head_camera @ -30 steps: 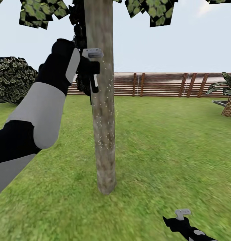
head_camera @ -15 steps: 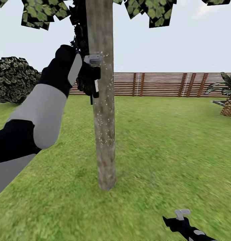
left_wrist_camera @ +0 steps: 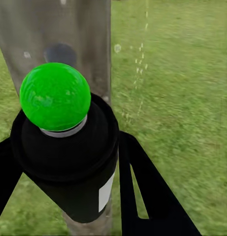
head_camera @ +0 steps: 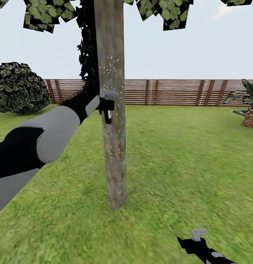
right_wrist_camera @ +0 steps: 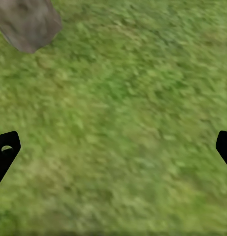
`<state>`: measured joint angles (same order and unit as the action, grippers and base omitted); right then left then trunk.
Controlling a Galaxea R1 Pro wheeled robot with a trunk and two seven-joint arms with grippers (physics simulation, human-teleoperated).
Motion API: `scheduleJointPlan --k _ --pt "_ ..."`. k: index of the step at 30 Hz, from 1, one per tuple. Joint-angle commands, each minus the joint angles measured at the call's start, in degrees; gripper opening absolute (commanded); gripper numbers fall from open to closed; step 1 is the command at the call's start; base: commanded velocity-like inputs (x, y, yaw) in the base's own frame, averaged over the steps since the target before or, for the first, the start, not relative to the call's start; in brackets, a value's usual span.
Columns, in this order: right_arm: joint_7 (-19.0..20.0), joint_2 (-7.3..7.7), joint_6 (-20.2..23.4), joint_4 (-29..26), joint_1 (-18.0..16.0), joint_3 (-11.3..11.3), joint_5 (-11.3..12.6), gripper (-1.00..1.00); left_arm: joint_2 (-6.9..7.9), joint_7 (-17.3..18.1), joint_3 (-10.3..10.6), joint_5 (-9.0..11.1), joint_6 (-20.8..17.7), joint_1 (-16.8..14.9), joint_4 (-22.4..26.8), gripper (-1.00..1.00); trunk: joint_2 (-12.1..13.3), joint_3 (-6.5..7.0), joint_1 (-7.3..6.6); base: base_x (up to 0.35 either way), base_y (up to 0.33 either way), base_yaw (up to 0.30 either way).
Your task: In the garden, pick up the pesticide atomizer on the floor and spray pesticide onto both trees until each tree trunk is fully covered.
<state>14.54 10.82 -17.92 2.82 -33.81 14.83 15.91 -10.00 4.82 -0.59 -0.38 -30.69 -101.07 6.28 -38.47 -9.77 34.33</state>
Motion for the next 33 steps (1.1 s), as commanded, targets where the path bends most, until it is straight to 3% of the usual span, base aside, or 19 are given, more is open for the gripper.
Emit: scheduleJointPlan --k 1,5,13,25,29,33 --pt "0.4 -0.01 -0.4 0.3 -0.1 0.4 0.6 1.00 0.00 0.2 0.0 -0.2 1.0 -0.1 -1.2 -1.00 -0.1 -0.09 0.01 0.000 0.000 0.000" --pt "0.4 -0.01 -0.4 0.3 -0.1 0.4 0.6 1.00 0.00 0.2 0.0 -0.2 5.9 0.0 -4.0 -1.00 -0.1 -0.09 0.01 0.000 0.000 0.000" --pt "0.4 -0.01 -0.4 0.3 -0.1 0.4 0.6 1.00 0.00 0.2 0.0 -0.2 6.8 1.3 -4.5 -1.00 -0.1 -0.09 0.01 0.000 0.000 0.000" --pt "0.4 -0.41 -0.4 0.3 -0.1 0.4 0.6 1.00 0.00 0.3 0.0 -0.2 11.0 12.7 -4.5 -1.00 -0.1 -0.09 0.01 0.000 0.000 0.000" --pt "0.4 -0.59 -0.4 0.3 -0.1 0.4 0.6 1.00 0.05 0.3 0.0 -0.2 14.1 17.1 -4.5 -1.00 -0.1 -0.09 0.01 0.000 0.000 0.000" --pt "0.4 -0.62 -0.4 0.3 -0.1 0.3 0.6 1.00 1.50 0.3 0.0 -0.2 17.2 21.6 -4.5 -1.00 -0.1 -0.09 0.01 0.000 0.000 0.000"
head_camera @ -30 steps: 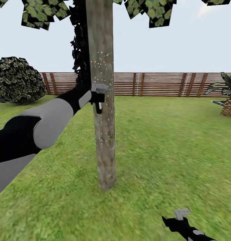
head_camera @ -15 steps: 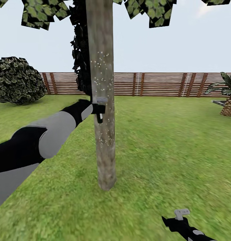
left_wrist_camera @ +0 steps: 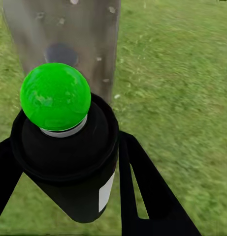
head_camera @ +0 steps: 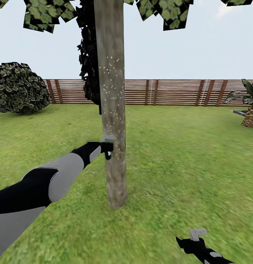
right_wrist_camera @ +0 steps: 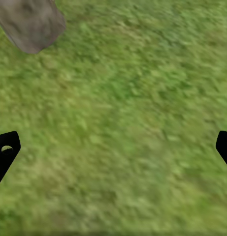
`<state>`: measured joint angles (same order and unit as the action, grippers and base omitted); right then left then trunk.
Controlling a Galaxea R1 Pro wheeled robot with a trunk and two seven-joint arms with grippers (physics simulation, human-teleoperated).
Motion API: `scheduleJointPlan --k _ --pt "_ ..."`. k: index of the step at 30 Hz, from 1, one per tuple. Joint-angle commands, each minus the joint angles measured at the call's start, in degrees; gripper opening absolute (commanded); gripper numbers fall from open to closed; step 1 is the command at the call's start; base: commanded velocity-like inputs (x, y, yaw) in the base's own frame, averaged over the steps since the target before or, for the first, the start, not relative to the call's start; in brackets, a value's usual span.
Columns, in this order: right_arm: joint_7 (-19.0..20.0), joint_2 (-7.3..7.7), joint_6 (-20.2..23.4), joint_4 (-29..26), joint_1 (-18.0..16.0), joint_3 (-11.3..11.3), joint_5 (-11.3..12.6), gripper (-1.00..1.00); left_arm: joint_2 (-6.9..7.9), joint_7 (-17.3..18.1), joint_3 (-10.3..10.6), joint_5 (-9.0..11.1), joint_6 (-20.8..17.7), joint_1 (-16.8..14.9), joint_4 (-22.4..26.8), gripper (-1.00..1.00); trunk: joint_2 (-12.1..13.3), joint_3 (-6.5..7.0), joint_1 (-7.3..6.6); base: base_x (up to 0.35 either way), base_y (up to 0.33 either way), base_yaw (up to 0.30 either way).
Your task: In the garden, pick up the pesticide atomizer on the floor and spray pesticide onto both trees until each tree trunk is fully covered.
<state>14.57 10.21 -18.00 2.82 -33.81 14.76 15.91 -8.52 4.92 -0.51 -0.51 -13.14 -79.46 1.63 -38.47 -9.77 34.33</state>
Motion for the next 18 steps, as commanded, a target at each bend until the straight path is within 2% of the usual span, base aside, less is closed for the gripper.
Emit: scheduleJointPlan --k 1,6,7,10,12,18 --pt "0.4 0.01 -0.4 0.3 -0.1 0.4 0.6 1.00 0.32 0.2 -0.1 -0.1 0.7 0.8 0.1 -1.00 -0.1 -0.09 0.01 0.000 0.000 0.000" --pt "0.5 0.07 -0.4 0.3 -0.1 0.4 0.7 1.00 1.01 0.2 -0.1 -0.1 2.5 5.2 0.1 -1.00 -0.1 -0.09 0.01 0.000 0.000 0.000" --pt "0.5 0.07 -0.4 0.3 -0.1 0.4 0.7 1.00 1.39 0.2 -0.1 -0.1 3.9 7.1 0.1 -1.00 -0.1 -0.09 0.01 0.000 0.000 0.000" --pt "0.5 0.07 -0.4 0.3 -0.1 0.3 0.7 1.00 1.76 0.1 -0.1 -0.1 5.8 9.9 0.1 -1.00 -0.1 -0.09 0.01 0.000 0.000 0.000" --pt "0.5 0.07 -0.4 0.3 -0.1 0.4 0.7 1.00 2.04 0.1 -0.1 -0.1 8.0 13.5 0.1 -1.00 -0.1 -0.09 0.01 0.000 0.000 0.000" --pt "0.5 0.05 -0.4 0.3 0.6 0.4 0.7 1.00 2.10 0.2 -0.1 0.0 12.0 18.7 0.0 -1.00 -0.1 -0.09 0.01 0.000 0.000 0.000"
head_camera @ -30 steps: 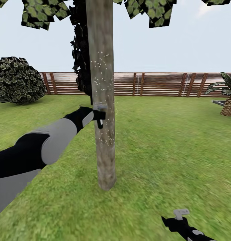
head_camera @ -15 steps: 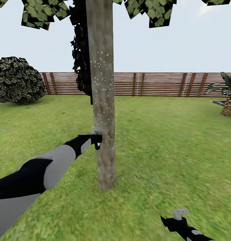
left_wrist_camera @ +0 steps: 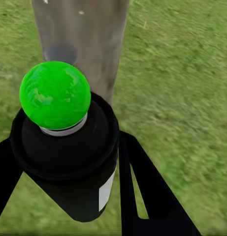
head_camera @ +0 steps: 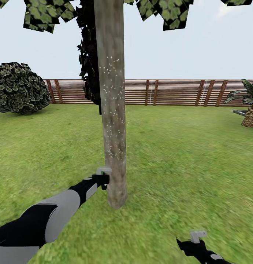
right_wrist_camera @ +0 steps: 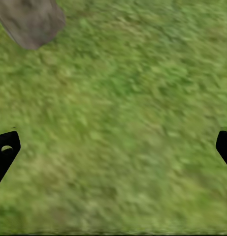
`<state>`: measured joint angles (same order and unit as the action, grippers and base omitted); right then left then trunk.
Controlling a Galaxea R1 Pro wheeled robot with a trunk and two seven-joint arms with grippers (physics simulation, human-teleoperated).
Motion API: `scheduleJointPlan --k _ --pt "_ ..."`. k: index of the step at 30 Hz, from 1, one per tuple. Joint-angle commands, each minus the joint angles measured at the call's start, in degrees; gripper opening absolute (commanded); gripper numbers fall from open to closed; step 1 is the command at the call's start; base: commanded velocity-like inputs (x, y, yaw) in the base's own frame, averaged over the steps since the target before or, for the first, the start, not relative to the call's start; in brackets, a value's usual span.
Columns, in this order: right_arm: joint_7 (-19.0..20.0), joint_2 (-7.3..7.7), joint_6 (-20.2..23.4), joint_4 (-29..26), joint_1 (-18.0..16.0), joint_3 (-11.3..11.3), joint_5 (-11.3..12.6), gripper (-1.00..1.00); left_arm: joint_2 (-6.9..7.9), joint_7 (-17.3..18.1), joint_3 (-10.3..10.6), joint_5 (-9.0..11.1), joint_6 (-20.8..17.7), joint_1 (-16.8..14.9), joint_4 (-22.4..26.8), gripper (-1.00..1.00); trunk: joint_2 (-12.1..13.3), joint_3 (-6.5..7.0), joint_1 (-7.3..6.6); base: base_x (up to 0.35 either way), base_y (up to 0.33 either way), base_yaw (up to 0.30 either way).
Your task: In the garden, pick up the pesticide atomizer on the floor and spray pesticide onto both trees until each tree trunk is fully covered.
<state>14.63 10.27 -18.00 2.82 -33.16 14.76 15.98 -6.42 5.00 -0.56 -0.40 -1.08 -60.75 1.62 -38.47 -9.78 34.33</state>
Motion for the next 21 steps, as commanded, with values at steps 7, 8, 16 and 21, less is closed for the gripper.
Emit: scheduleJointPlan --k 7,8,16,21 --pt "0.4 -0.07 -0.5 0.3 1.4 0.4 0.6 1.00 0.00 0.3 0.0 -0.1 1.8 2.6 0.1 -1.00 -0.1 -0.08 0.02 0.000 0.000 0.000" --pt "0.4 -0.07 -0.5 0.3 1.4 0.4 0.6 1.00 0.00 0.3 0.0 -0.1 1.8 2.9 0.1 -1.00 -0.1 -0.08 0.02 0.000 0.000 0.000" --pt "0.4 -0.07 -0.5 0.2 1.6 0.4 0.7 1.00 0.00 0.3 0.0 -0.1 1.9 4.0 0.1 -1.00 -0.1 -0.08 0.02 0.000 0.146 0.000" --pt "0.4 -0.09 -0.5 0.2 1.6 0.4 0.7 1.00 0.00 0.3 0.0 -0.1 1.9 4.1 0.1 -1.00 -0.1 -0.08 0.02 0.000 0.343 0.000"
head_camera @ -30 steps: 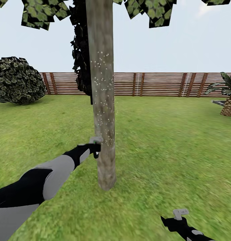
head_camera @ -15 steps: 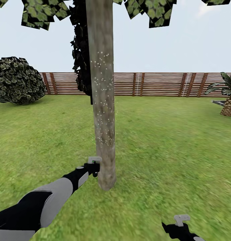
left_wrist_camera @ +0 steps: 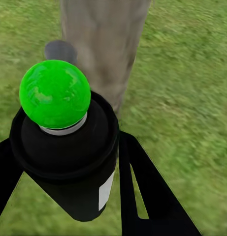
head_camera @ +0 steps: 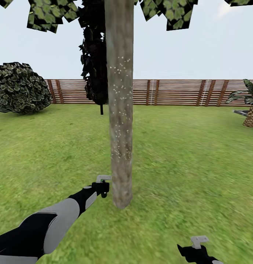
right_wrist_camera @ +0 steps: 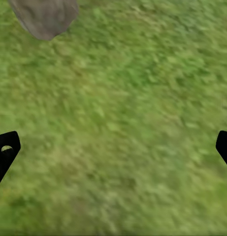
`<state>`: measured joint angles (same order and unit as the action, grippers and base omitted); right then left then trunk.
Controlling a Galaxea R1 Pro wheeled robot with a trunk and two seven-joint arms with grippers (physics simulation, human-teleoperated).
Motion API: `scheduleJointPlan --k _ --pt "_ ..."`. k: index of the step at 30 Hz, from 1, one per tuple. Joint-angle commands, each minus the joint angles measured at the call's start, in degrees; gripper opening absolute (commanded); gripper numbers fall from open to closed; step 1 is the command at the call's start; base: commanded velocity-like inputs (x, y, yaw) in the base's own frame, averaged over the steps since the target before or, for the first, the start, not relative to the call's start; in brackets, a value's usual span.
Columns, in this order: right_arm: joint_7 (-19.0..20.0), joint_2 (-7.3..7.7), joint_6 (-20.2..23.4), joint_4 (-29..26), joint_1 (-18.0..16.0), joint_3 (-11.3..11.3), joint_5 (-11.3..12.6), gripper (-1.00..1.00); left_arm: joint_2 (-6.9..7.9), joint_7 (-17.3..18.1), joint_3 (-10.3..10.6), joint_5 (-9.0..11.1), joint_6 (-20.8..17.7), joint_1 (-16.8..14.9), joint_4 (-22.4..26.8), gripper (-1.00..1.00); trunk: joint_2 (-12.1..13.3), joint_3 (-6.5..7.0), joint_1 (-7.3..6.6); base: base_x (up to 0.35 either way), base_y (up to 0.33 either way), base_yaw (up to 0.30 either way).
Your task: In the garden, pick up the pesticide atomizer on the floor and spray pesticide onto both trees until each tree trunk is fully covered.
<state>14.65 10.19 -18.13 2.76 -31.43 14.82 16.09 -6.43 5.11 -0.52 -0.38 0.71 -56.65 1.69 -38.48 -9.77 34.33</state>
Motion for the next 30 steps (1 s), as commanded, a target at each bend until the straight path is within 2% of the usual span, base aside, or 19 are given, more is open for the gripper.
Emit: scheduleJointPlan --k 1,8,25,30 --pt "0.4 -0.02 -0.4 0.3 -0.1 0.4 0.6 1.00 0.01 0.2 0.0 -0.1 0.1 0.0 0.0 -1.00 -0.1 -0.09 0.02 0.000 0.349 0.000" --pt "0.4 -0.08 -0.4 0.3 -0.1 0.4 0.6 1.00 0.01 0.3 0.0 -0.1 0.1 0.0 0.0 -1.00 -0.1 -0.09 0.02 0.000 0.350 -0.041" --pt "0.5 -0.17 -0.4 0.3 -0.1 0.4 0.6 1.00 0.01 0.4 0.0 -0.1 0.0 0.0 0.0 -1.00 -0.1 -0.09 0.02 0.000 0.350 -0.277" --pt "0.5 -0.17 -0.4 0.3 -0.1 0.4 0.6 1.00 0.01 0.4 0.0 -0.1 0.0 0.0 0.0 -1.00 -0.1 -0.09 0.02 0.000 0.350 -0.103"
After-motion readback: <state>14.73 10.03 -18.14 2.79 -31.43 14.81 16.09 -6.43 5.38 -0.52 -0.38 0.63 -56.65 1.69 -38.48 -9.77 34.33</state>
